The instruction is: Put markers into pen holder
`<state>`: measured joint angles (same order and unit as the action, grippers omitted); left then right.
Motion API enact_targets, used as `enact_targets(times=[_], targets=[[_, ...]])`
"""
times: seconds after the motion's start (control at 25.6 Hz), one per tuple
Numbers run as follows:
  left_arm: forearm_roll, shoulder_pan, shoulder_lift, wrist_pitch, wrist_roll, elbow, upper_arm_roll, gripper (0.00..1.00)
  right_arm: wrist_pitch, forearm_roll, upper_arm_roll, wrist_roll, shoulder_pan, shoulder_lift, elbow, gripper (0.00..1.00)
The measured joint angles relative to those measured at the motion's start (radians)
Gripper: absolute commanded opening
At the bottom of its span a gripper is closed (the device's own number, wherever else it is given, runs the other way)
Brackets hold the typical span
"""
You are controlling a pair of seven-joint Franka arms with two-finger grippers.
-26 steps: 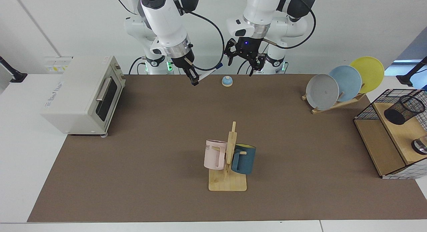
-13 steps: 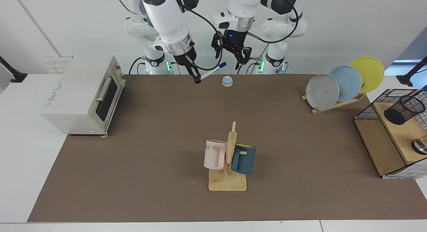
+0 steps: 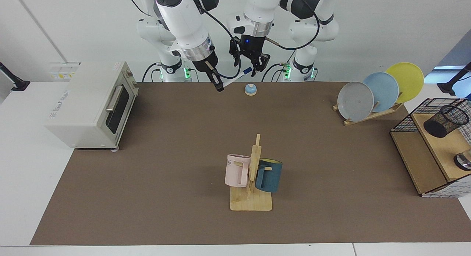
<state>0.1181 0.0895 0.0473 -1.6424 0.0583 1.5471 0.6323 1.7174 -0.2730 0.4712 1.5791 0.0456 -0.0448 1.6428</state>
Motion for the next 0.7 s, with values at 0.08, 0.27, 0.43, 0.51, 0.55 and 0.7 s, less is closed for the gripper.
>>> enact_targets(times=[0.08, 0.27, 0.43, 0.51, 0.55, 0.7], targets=[[0.0, 0.001, 0.001, 0.0, 0.0, 0.003, 0.0, 0.41, 0.002, -0.002, 0.0, 0.002, 0.0, 0.0, 0.001, 0.0], [-0.002, -0.001, 0.003, 0.0, 0.0, 0.006, -0.01, 0.0, 0.002, -0.003, -0.003, 0.002, 0.001, 0.006, 0.008, 0.0], [0.0, -0.002, 0.005, 0.006, 0.005, 0.008, -0.011, 0.0, 0.004, -0.015, -0.005, 0.002, 0.001, 0.011, 0.009, 0.0], [0.004, -0.002, 0.006, 0.008, 0.03, 0.01, -0.01, 0.0, 0.01, -0.021, -0.006, 0.002, 0.001, 0.012, 0.008, 0.0], [0.006, -0.002, 0.006, 0.009, 0.046, 0.011, -0.009, 0.0, 0.012, -0.022, -0.006, 0.003, 0.001, 0.013, 0.008, 0.0], [0.007, -0.002, 0.006, 0.011, 0.082, 0.011, -0.008, 0.0, 0.013, -0.023, -0.006, 0.003, 0.001, 0.013, 0.009, 0.0]])
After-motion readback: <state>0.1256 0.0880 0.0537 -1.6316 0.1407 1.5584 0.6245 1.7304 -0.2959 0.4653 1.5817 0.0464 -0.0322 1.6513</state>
